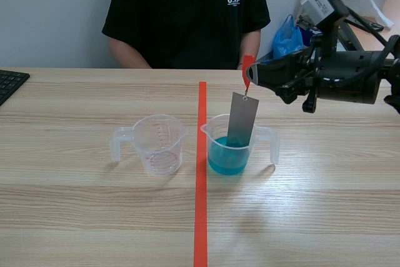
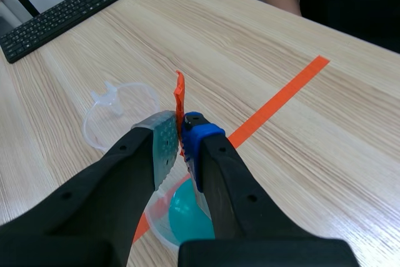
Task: Do the redox reaction experiment.
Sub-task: 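Lower the plate into the blue solution, then hold the plate still in the solution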
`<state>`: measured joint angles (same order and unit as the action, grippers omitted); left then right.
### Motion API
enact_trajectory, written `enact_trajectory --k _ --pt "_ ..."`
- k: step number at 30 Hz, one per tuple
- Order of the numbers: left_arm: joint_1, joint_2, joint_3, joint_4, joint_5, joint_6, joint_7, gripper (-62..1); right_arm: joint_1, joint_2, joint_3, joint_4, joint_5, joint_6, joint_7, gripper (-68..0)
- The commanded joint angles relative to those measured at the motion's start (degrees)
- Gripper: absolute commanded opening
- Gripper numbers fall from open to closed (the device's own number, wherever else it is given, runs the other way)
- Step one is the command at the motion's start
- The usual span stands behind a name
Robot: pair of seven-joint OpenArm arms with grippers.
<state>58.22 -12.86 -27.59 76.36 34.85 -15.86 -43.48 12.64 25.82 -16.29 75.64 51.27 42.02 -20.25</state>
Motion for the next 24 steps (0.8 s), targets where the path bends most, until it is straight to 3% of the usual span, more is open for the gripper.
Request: enact_trajectory --k 1,6,24 --pt "0.02 -0.37 -0.07 0.52 -0.52 0.28 -0.44 -58.2 1.33 -0.24 -0.44 0.28 -0.13 0.7 1.49 -65.8" --pt "0.02 -0.37 -0.07 0.52 -0.52 0.28 -0.44 -58.2 1.33 -0.61 -1.38 -0.59 -2.36 0.7 2.67 -65.8" --pt "0.02 -0.37 -0.07 0.52 -0.52 0.28 -0.44 -58.2 1.33 -0.61 -1.4 -0.59 -2.95 0.7 2.62 -65.8"
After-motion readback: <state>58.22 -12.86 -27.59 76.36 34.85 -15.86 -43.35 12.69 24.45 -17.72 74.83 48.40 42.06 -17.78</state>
